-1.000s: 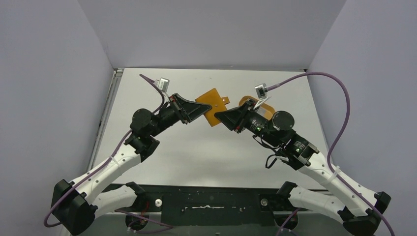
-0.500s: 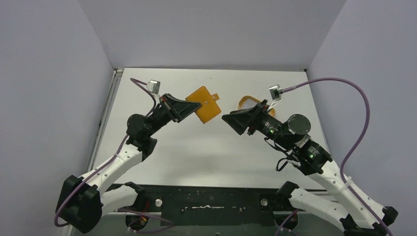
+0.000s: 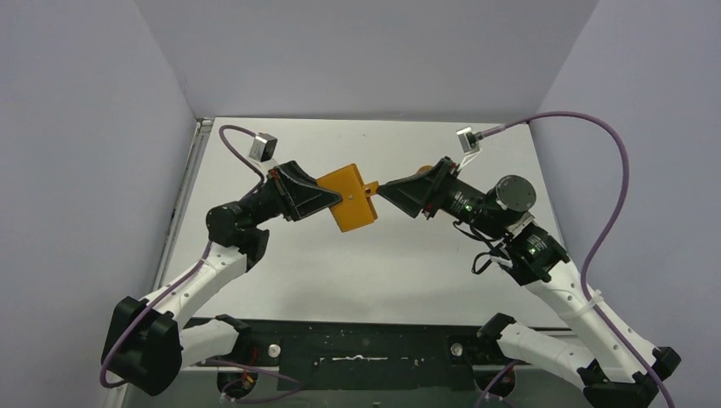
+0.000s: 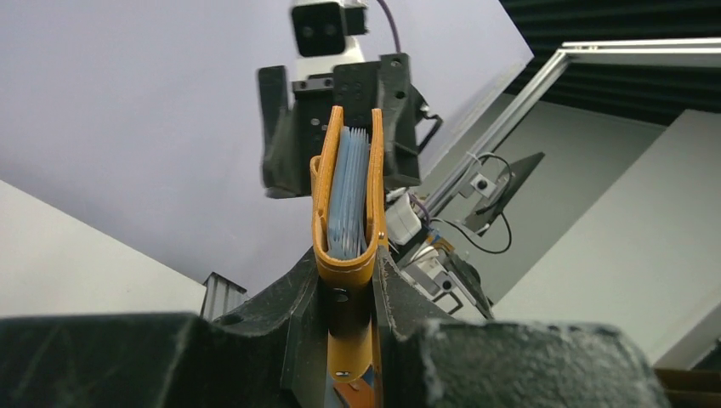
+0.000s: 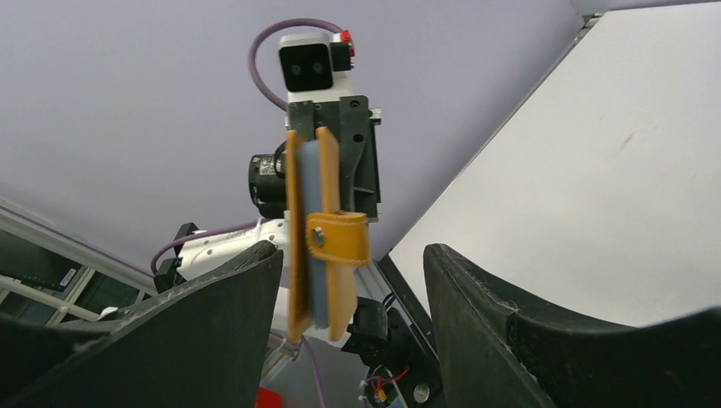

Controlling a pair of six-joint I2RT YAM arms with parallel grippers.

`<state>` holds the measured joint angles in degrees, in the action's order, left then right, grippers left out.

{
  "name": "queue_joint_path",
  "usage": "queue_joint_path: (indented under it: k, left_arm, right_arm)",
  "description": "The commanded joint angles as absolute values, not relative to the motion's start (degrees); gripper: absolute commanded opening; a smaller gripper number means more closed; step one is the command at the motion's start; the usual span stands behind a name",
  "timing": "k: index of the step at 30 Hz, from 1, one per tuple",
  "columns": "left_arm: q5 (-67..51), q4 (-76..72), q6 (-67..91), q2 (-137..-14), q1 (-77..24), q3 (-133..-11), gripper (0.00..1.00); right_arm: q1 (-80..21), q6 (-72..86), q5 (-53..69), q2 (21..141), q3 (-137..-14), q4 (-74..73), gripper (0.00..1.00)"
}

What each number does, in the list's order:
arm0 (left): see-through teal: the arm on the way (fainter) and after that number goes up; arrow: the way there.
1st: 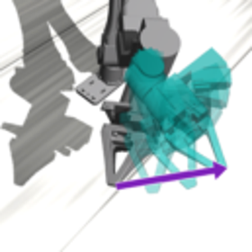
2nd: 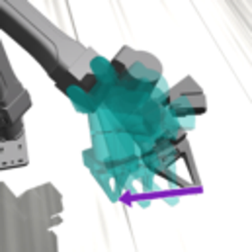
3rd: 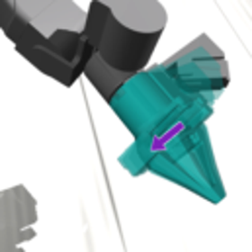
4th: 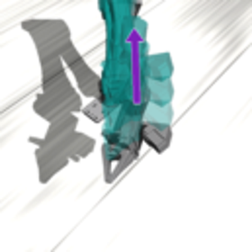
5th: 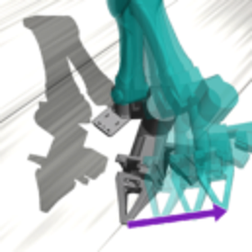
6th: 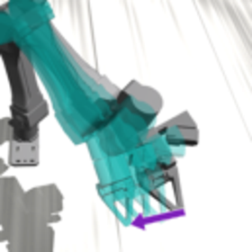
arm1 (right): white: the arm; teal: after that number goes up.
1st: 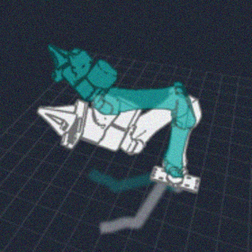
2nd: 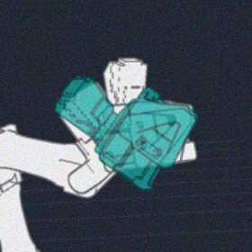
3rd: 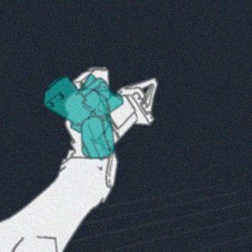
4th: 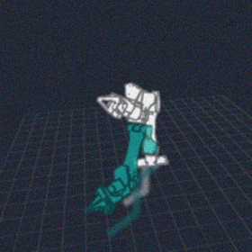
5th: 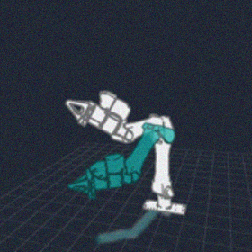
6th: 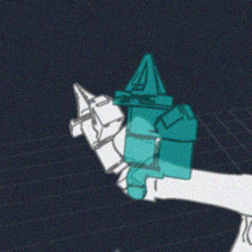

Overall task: Put the credit cards into the card holder
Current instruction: Close the card holder at the center of the board.

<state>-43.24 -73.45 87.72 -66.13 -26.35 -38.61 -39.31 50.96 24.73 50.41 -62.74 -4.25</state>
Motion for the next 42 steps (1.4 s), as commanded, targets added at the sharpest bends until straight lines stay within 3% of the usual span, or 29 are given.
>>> queue_joint_path:
  k: [1,14,28,32,37,42]
  left_arm:
    - [-47.2,-79.8,89.4,-64.6,-26.7,-43.1,0.00]
    - [-49.9,-74.5,86.4,-63.4,-28.4,-44.7,0.00]
    - [-52.6,-58.3,77.2,-58.9,-29.5,-47.4,0.00]
    - [-53.4,-53.5,74.0,-57.3,-29.6,-48.0,0.00]
    - [-54.9,-46.4,69.8,-55.2,-29.6,-48.7,0.00]
    - [-55.1,-38.5,65.3,-53.0,-29.6,-49.7,0.00]
  right_arm:
    - [-39.3,53.1,28.0,52.1,-64.2,1.8,0.62]
    - [-39.9,47.8,26.6,53.0,-68.4,-5.7,0.70]
    - [-45.2,33.4,26.2,57.8,-76.9,-32.1,0.63]
    - [-45.2,31.3,22.9,56.2,-77.3,-37.0,0.59]
    - [-44.6,28.4,20.0,54.6,-78.4,-42.4,0.47]
    - [-44.5,26.6,13.1,52.5,-79.2,-47.7,0.48]
